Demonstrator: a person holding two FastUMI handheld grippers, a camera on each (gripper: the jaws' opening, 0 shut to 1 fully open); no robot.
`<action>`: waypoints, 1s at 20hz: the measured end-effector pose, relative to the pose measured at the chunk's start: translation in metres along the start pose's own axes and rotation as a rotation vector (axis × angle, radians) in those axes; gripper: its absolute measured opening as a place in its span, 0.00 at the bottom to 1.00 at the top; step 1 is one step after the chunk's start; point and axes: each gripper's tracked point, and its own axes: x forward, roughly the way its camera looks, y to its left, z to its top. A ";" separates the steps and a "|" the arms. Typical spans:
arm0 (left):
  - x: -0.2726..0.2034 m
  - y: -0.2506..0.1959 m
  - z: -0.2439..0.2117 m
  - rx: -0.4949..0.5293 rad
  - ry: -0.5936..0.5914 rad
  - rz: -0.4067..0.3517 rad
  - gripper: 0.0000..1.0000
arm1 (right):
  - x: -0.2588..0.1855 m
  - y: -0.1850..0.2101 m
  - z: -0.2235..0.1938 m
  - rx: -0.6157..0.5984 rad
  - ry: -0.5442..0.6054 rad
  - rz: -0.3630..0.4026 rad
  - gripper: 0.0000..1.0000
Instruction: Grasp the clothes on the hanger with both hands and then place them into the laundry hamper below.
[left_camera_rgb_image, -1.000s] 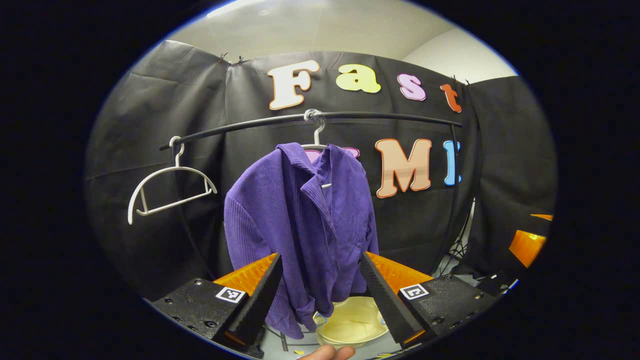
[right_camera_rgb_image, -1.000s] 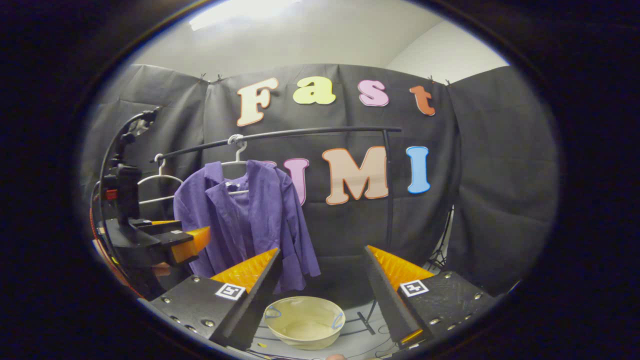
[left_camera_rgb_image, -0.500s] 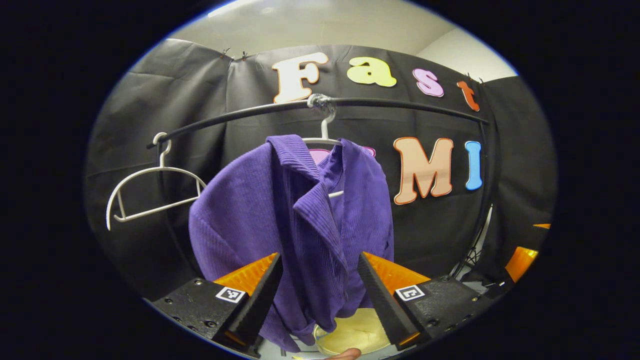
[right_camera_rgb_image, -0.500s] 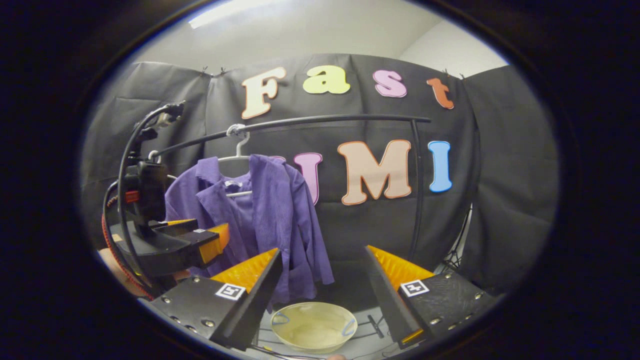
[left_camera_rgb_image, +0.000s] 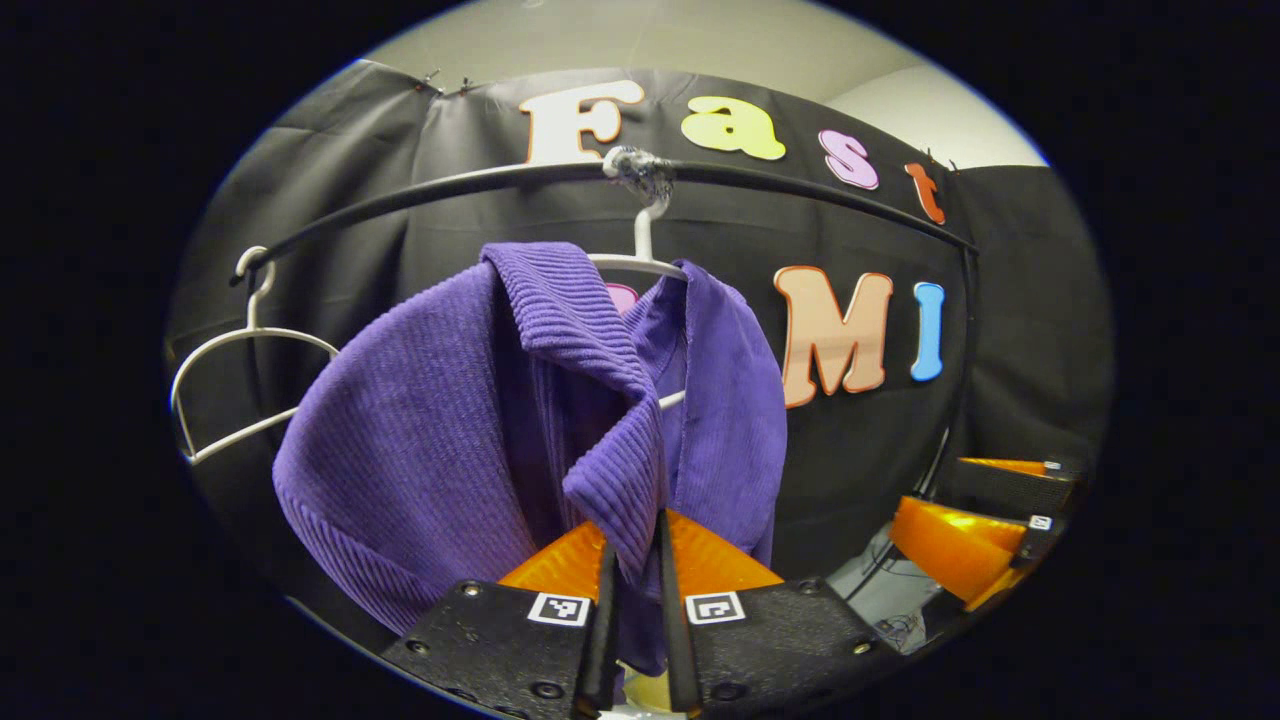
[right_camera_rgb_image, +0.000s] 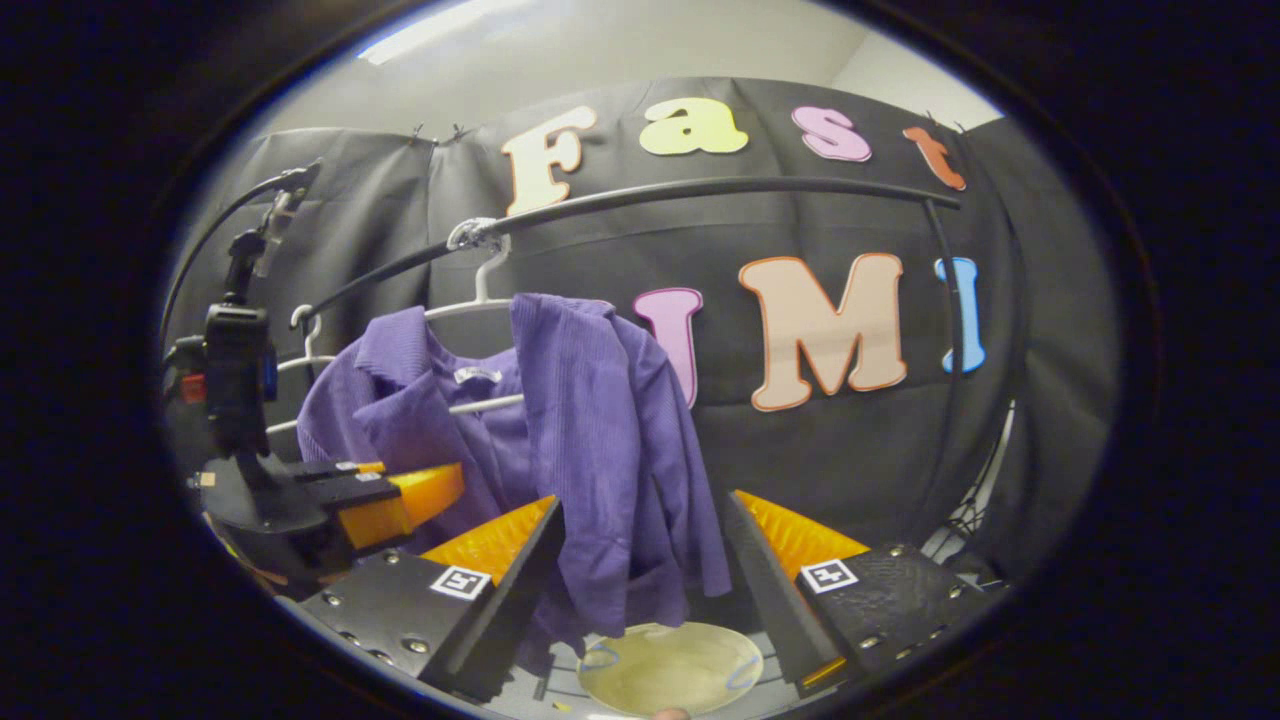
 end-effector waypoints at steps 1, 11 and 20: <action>0.000 0.003 0.003 -0.007 -0.007 -0.010 0.12 | 0.011 0.006 0.001 0.011 0.002 0.021 0.94; -0.034 0.022 0.014 -0.023 0.032 -0.067 0.01 | 0.095 0.055 -0.003 -0.026 0.022 0.126 1.00; -0.074 0.018 0.038 0.008 -0.016 -0.116 0.00 | 0.116 0.092 -0.013 0.170 0.125 0.239 0.88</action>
